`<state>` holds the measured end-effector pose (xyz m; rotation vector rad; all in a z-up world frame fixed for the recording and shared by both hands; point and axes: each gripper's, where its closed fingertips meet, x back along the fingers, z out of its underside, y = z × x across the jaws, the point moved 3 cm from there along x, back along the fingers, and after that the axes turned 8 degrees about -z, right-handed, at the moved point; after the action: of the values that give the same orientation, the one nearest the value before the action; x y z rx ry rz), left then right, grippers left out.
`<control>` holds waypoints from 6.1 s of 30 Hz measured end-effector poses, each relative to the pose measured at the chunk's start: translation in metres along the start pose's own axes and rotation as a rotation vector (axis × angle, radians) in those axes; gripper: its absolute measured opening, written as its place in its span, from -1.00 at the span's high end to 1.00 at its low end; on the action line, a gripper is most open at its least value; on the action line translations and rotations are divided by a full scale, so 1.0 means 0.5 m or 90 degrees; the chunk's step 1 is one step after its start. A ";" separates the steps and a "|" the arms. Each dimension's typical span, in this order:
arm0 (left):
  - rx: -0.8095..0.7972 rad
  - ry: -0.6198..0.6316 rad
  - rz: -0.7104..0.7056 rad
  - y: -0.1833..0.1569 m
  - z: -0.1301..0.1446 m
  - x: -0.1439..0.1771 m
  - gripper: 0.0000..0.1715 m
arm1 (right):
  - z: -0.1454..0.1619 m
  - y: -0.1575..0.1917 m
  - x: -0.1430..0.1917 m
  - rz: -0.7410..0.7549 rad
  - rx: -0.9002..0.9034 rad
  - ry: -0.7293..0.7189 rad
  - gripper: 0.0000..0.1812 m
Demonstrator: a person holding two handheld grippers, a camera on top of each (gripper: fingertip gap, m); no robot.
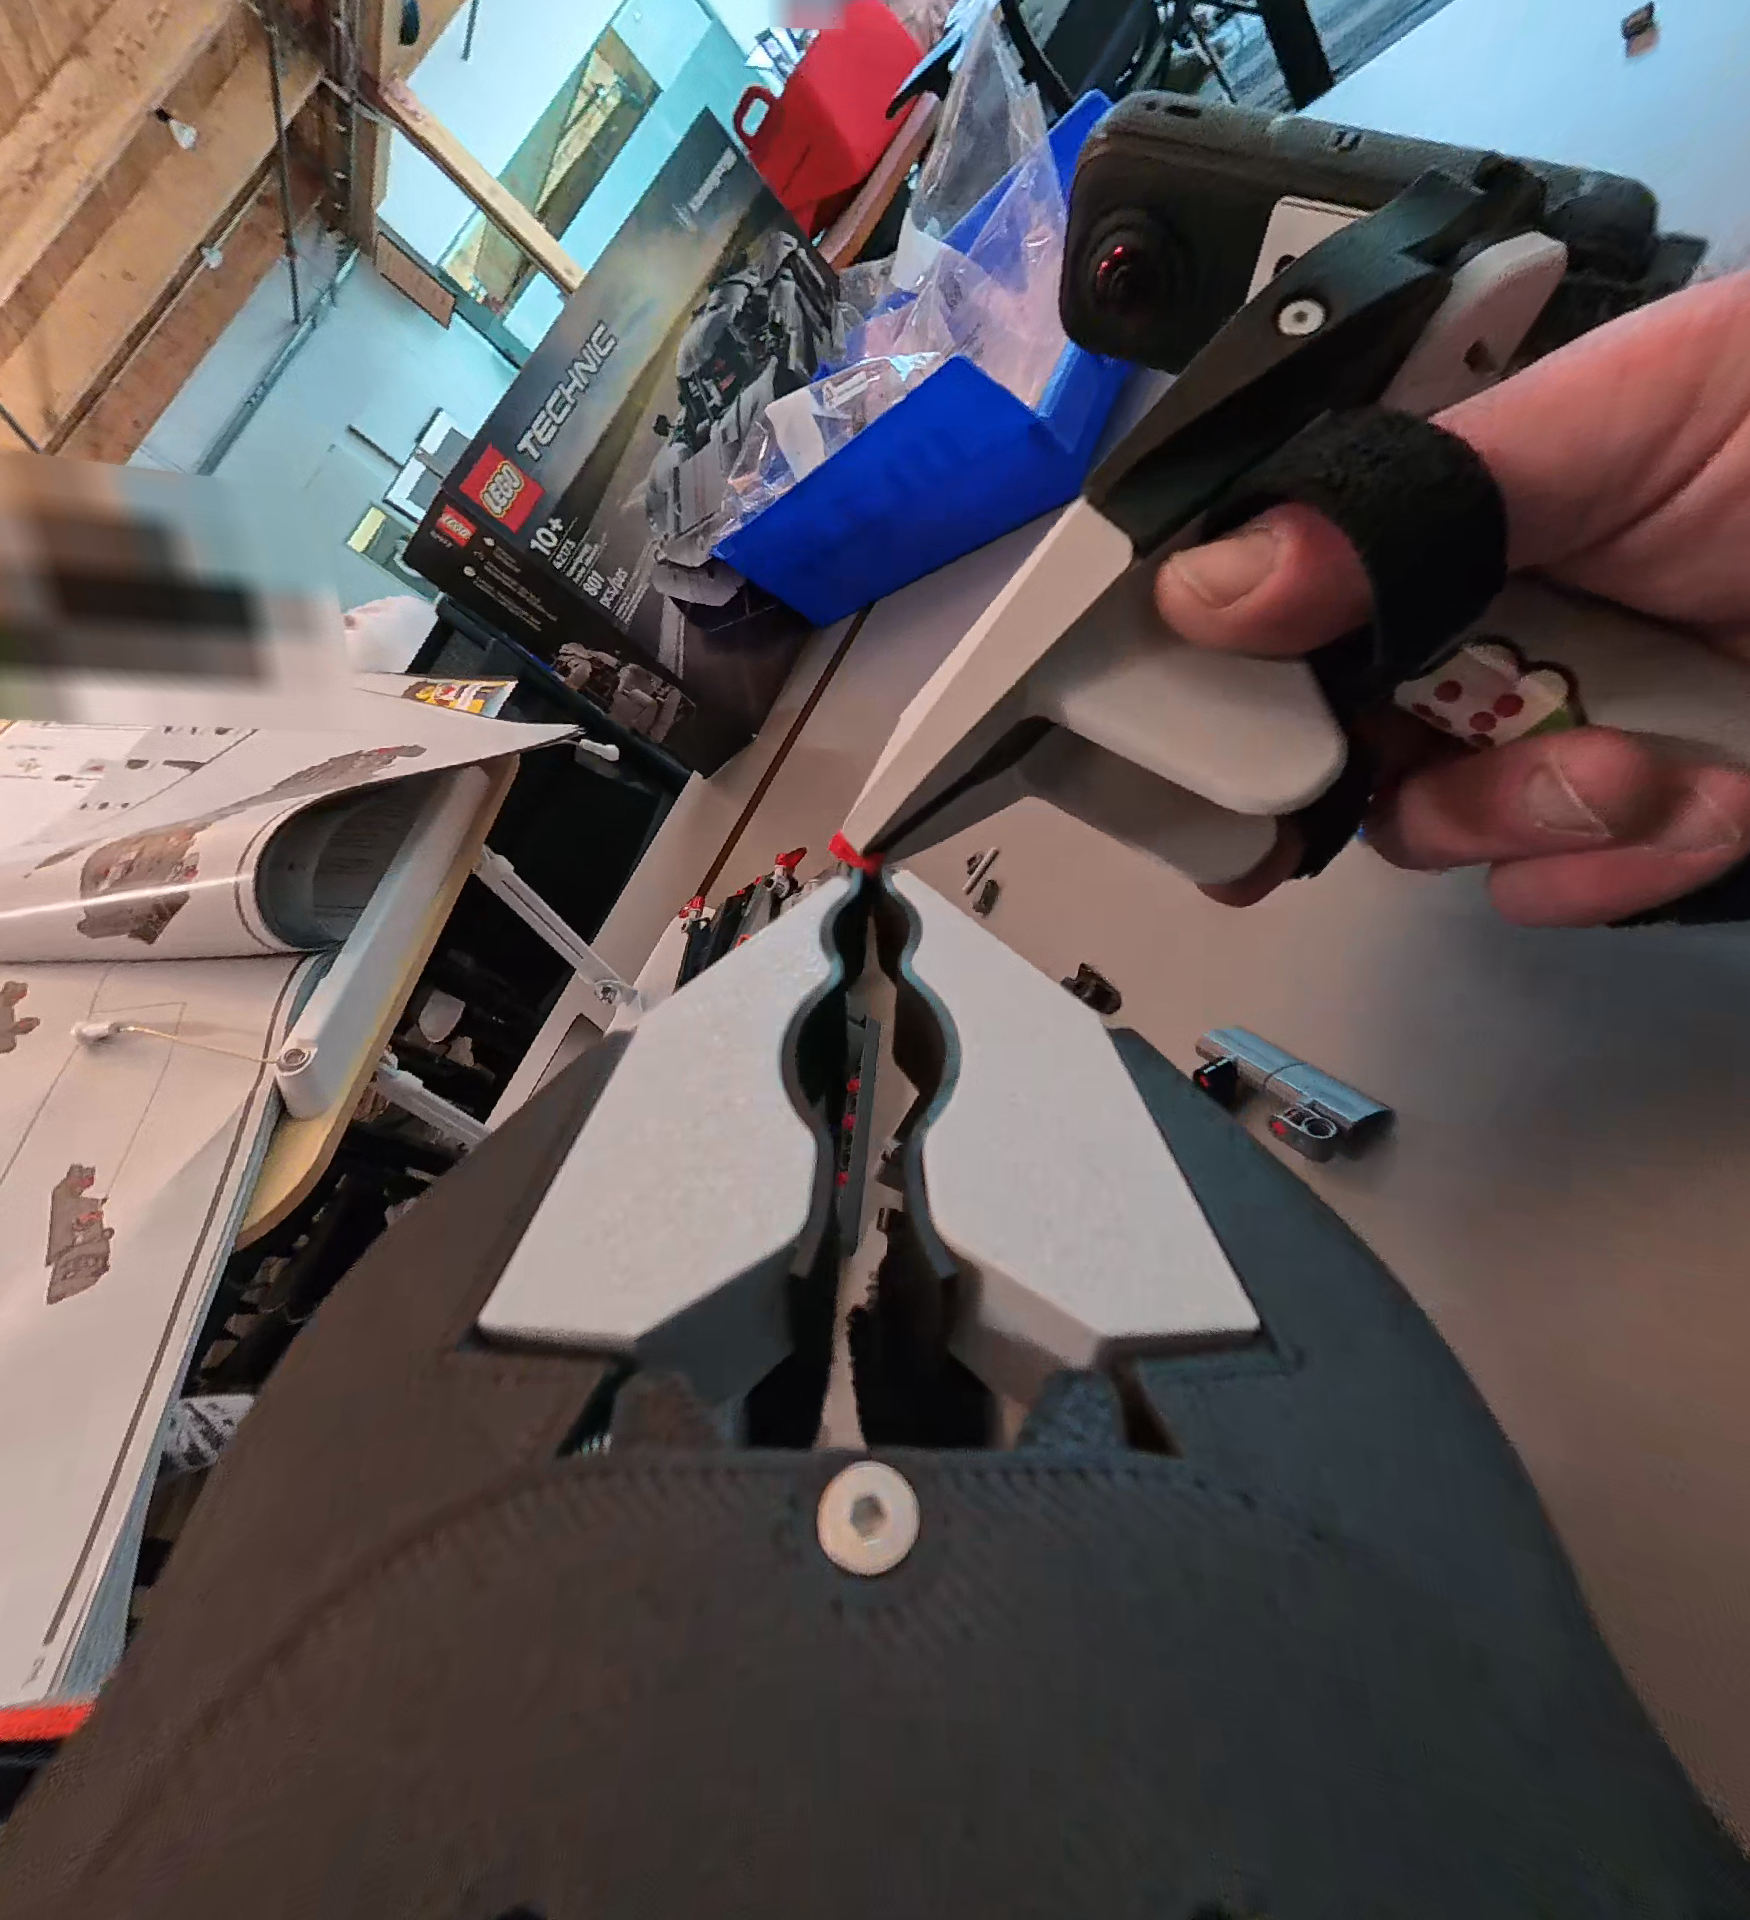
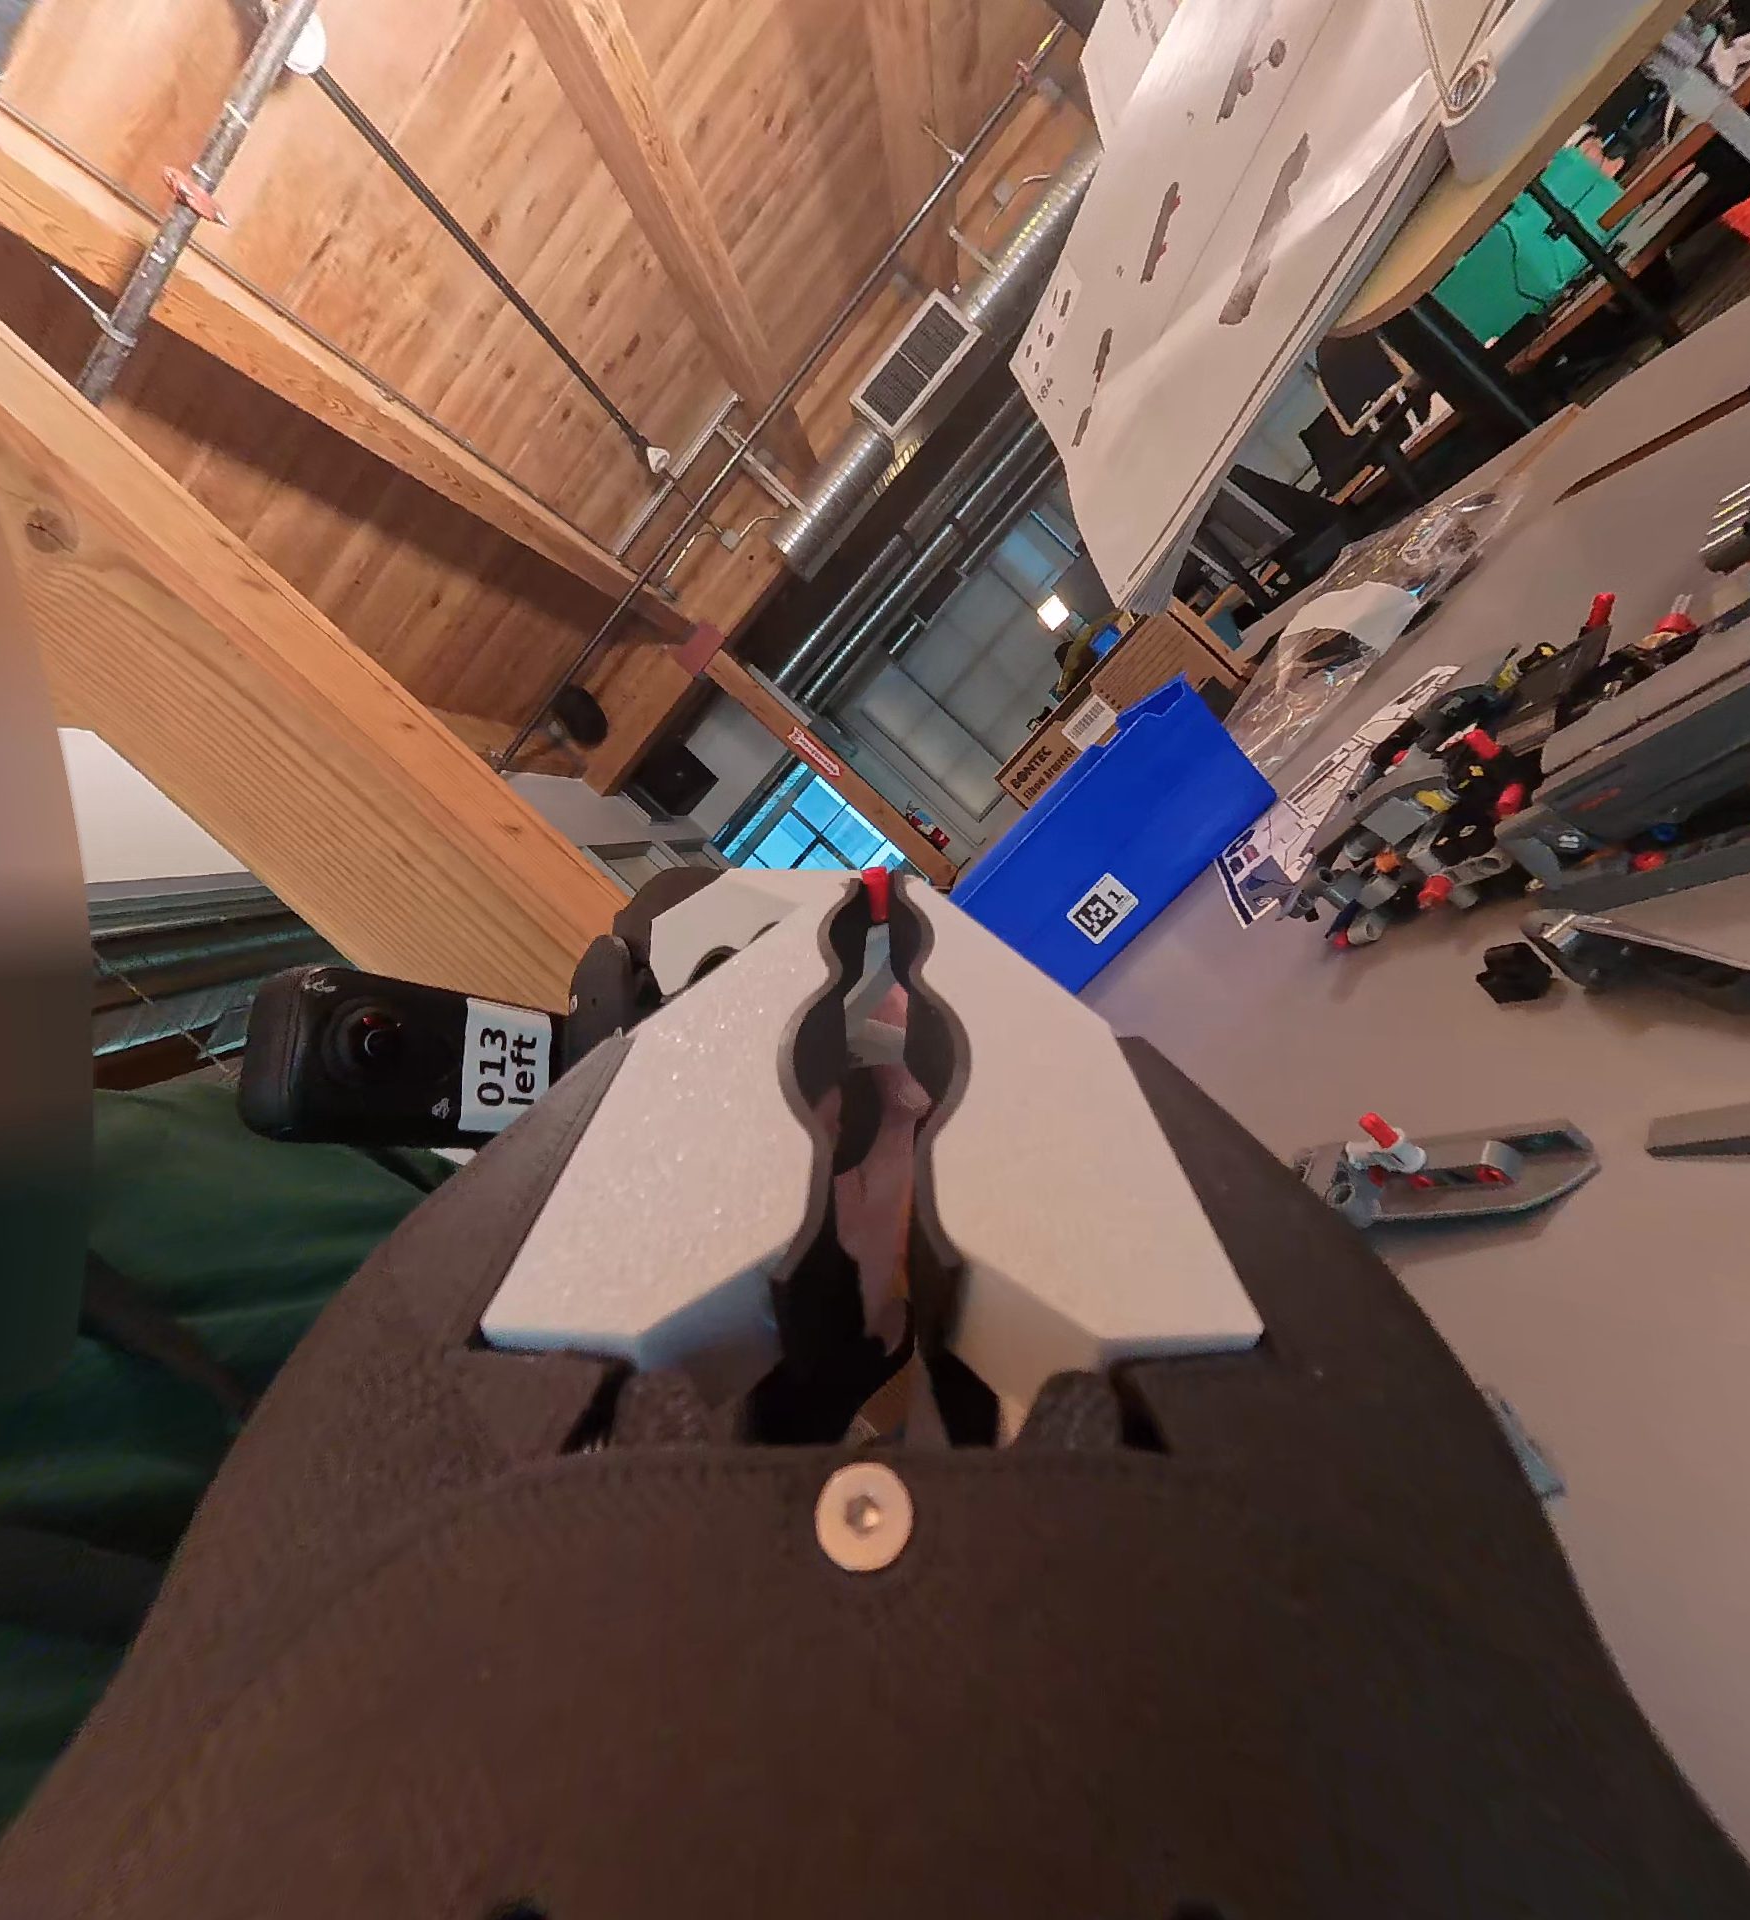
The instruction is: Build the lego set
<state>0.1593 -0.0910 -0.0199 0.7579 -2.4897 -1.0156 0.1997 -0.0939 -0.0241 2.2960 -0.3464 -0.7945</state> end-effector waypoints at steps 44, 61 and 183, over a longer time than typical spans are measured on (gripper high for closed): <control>0.060 0.295 0.189 0.010 0.298 -0.026 0.75 | 0.022 -0.002 0.113 0.210 0.196 0.265 0.98; 0.166 0.354 0.247 -0.018 0.314 -0.083 0.88 | 0.016 -0.016 0.114 0.186 0.191 0.255 1.00; -0.093 -0.062 0.136 0.063 0.014 -0.037 0.98 | -0.056 -0.038 -0.029 -0.063 -0.040 0.093 0.98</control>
<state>0.1596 -0.0573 -0.0040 0.3981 -2.4791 -1.1628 0.2064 -0.0592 -0.0140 2.3110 -0.1410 -0.6712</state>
